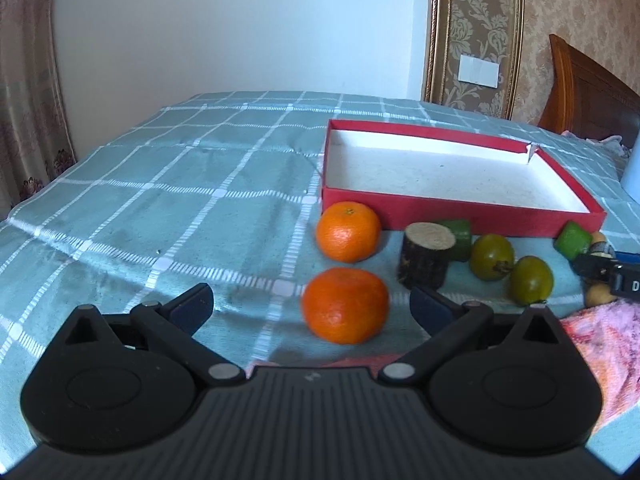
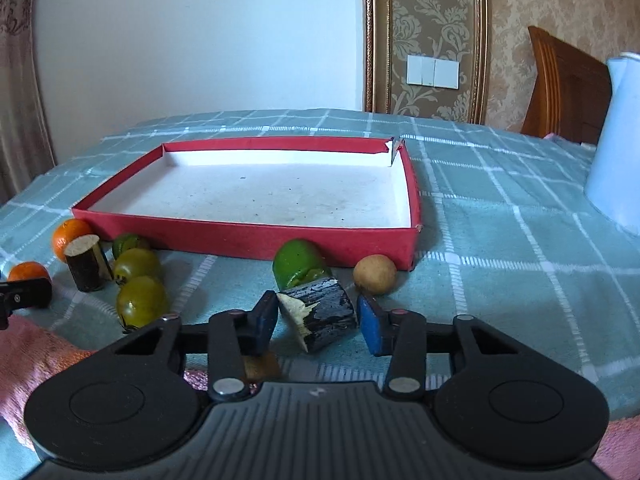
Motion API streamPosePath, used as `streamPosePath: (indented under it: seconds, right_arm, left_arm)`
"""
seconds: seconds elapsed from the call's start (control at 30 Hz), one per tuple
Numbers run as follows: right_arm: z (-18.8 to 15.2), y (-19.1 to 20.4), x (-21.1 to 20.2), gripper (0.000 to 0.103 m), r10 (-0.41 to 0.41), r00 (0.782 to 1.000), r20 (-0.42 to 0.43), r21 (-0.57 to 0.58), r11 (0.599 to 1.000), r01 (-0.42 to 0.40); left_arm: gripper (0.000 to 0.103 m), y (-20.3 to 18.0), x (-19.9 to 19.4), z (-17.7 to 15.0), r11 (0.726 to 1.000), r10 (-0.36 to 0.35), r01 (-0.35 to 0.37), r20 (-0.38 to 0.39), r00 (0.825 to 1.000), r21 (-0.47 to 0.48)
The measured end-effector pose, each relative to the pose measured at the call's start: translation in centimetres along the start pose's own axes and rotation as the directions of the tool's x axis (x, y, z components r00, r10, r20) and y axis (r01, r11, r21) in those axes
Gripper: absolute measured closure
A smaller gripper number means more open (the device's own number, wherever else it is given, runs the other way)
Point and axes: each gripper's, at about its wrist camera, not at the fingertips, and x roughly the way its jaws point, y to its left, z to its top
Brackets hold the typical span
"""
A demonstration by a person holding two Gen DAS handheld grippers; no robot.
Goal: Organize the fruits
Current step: 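Close the right gripper on the dark wooden log piece and lift, then carry the log piece into the red tray and open the right gripper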
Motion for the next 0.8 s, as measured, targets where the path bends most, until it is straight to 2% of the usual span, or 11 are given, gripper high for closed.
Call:
streamPosePath:
  seconds: [0.2, 0.47, 0.8]
  right_arm:
    - [0.0, -0.2, -0.3, 0.063, 0.002, 1.0, 0.013, 0.015, 1.0, -0.002]
    - [0.5, -0.4, -1.4, 0.063, 0.007, 0.998, 0.059, 0.038, 0.999, -0.009]
    - [4.4, 0.2, -1.1, 0.063, -0.015, 0.991, 0.134, -0.024, 1.0, 0.018]
  left_arm:
    - [0.0, 0.0, 1.1, 0.0, 1.0, -0.03, 0.03, -0.044, 0.999, -0.001]
    - [0.0, -0.4, 1.4, -0.1, 0.999, -0.041, 0.042, -0.044, 0.998, 0.031]
    - [0.001, -1.0, 1.7, -0.1, 0.995, -0.061, 0.065, -0.05, 0.997, 0.075]
